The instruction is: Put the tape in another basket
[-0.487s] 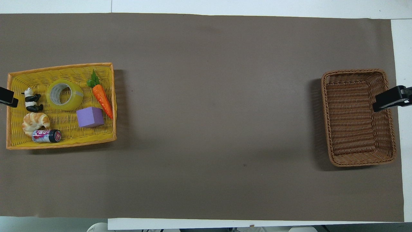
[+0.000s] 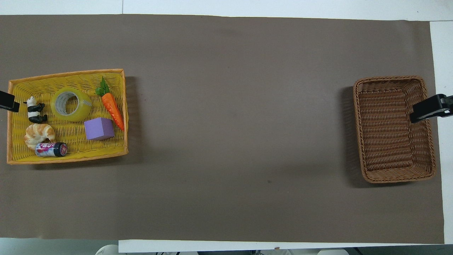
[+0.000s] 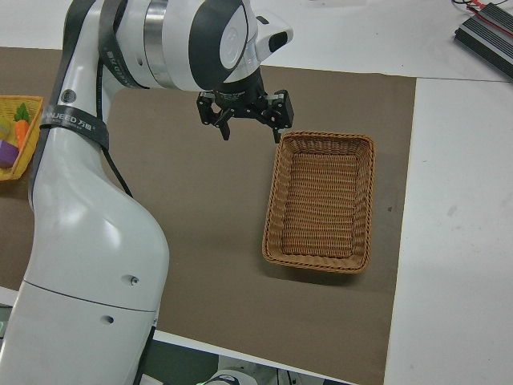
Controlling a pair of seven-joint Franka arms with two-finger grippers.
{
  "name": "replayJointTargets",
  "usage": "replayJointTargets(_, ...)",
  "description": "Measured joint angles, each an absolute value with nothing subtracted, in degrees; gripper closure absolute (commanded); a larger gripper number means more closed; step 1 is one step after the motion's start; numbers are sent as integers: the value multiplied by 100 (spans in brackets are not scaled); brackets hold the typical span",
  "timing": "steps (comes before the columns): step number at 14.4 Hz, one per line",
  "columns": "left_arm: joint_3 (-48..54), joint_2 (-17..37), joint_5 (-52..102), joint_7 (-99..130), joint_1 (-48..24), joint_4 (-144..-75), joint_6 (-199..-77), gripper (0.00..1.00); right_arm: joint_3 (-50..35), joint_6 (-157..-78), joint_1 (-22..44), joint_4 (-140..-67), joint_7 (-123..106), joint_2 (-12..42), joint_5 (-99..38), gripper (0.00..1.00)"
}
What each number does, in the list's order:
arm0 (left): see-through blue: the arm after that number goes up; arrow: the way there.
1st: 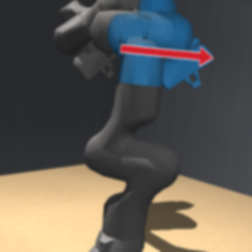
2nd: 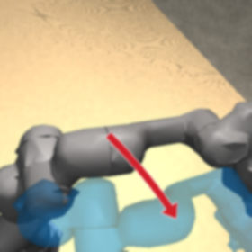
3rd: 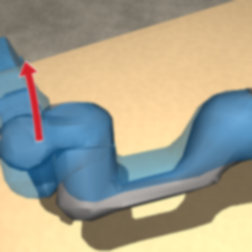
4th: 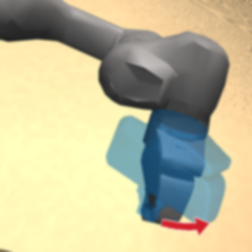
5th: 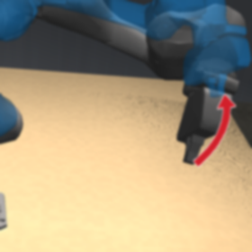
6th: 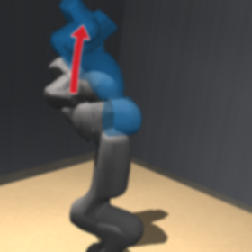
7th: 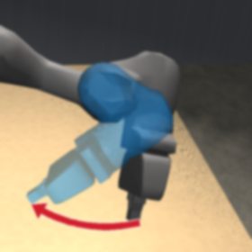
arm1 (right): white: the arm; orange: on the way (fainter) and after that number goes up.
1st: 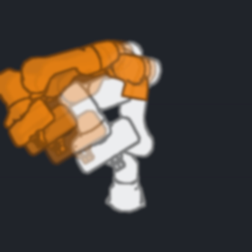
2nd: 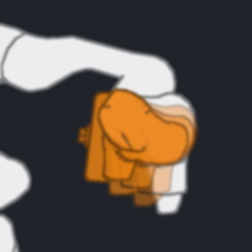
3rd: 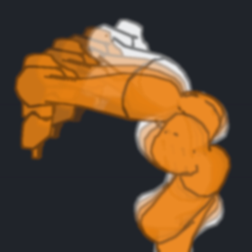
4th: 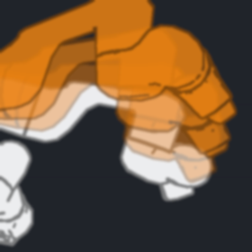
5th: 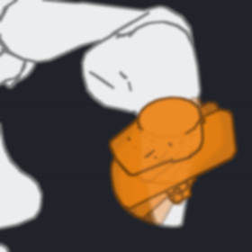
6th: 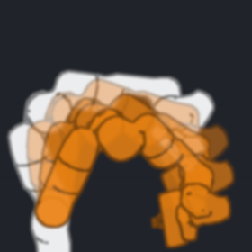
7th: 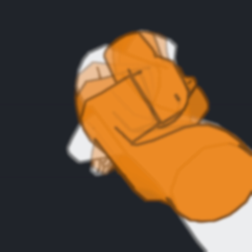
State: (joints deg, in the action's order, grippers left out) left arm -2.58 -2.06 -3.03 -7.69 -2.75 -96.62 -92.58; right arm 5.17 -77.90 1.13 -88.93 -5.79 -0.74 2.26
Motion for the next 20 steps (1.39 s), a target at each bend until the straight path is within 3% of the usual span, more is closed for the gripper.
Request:
replayJointTargets(4, -309, -149, -303, -769, -166, -11003, -11041, 0, 517, -7790, 113, -8893, -579, -74, 226, 1)
replayJointTargets(7, -321, 179, -303, -756, 53, -11507, -11952, 1, 517, -7790, 113, -8893, -579, -75, 226, 1)
replayJointTargets(9, -325, 358, -303, -757, 223, -11554, -12198, 11, 517, -7790, 113, -8893, -579, -74, 226, 1)
replayJointTargets(12, -326, 662, -303, -757, 335, -11551, -12530, 15, 517, -7790, 113, -8893, -579, -75, 226, 1)
replayJointTargets(14, -317, 916, -302, -725, 336, -11545, -12784, 28, 517, -7790, 113, -8893, -579, -74, 226, 1)
replayJointTargets(16, -302, 1108, -302, -617, 335, -11512, -12899, 31, 517, -7790, 113, -8893, -579, -75, 226, 1)
replayJointTargets(18, -303, 1224, -302, -558, 336, -11490, -12971, 42, 517, -7790, 113, -8893, -579, -75, 226, 1)
replayJointTargets(20, -306, 1310, -302, -464, 337, -11491, -12995, 43, 517, -7790, 113, -8893, -579, -74, 226, 1)
